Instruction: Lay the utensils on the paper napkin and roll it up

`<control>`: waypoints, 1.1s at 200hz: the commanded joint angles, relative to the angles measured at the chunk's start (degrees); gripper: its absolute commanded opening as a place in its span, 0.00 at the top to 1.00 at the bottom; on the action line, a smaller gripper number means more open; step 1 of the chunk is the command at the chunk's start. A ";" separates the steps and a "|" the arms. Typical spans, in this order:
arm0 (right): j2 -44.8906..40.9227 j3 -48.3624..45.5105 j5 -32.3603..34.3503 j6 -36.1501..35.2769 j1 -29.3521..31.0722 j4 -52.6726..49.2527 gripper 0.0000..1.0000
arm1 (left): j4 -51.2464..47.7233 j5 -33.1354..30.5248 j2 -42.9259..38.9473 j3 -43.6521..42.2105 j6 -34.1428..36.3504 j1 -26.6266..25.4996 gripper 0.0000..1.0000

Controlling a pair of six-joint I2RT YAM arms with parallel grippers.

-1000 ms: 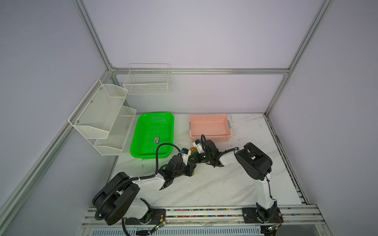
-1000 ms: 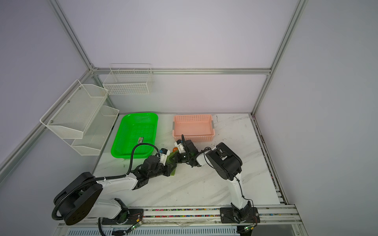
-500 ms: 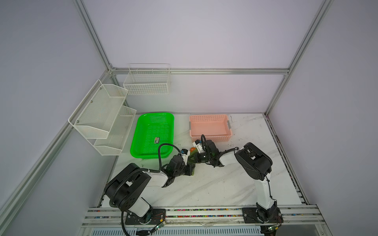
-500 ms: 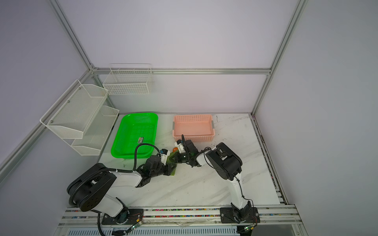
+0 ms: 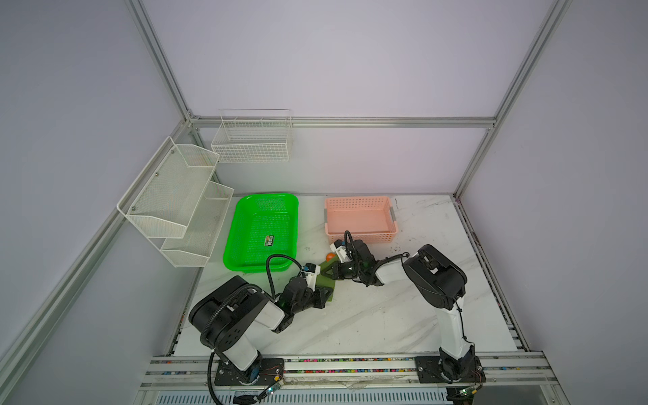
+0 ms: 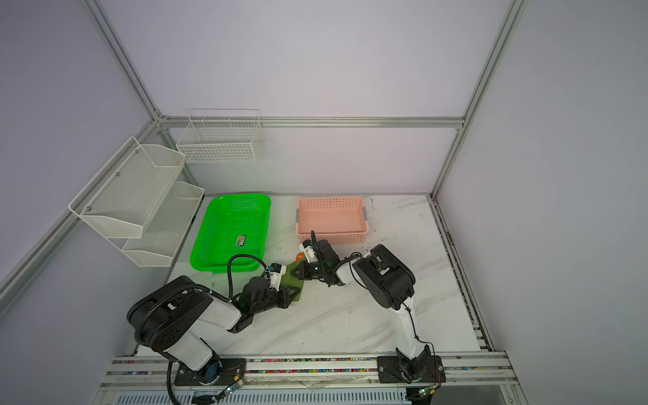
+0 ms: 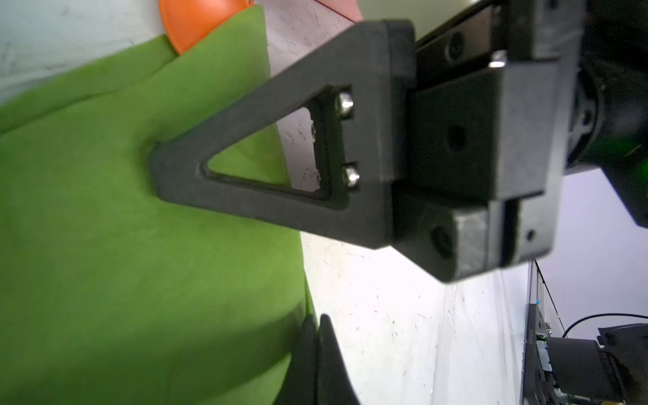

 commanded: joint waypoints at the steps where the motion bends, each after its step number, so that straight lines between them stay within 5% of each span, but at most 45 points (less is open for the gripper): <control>1: 1.59 -0.16 1.30 -1.16 0.16 -5.67 1.00 | -2.50 0.52 3.10 -4.78 -3.02 0.22 1.00; 79: 1.22 0.26 1.64 -1.43 0.18 -6.47 1.00 | -4.79 -2.41 -3.74 -11.31 -5.54 0.04 1.00; 131: 0.52 0.15 2.06 -1.75 0.18 -7.28 1.00 | -25.86 -6.56 -25.93 -7.23 -3.96 0.00 1.00; 172: -0.05 0.10 3.21 -2.21 0.70 -8.45 1.00 | -43.34 -16.66 -44.81 0.32 -1.13 0.13 1.00; 202: -0.58 -0.96 4.27 -2.18 1.65 -8.80 1.00 | -47.88 -23.49 -47.21 2.67 -0.90 1.19 1.00; 220: -1.22 -2.52 4.55 -1.58 2.01 -7.99 1.00 | -50.90 -23.08 -43.69 5.09 -1.86 2.19 0.88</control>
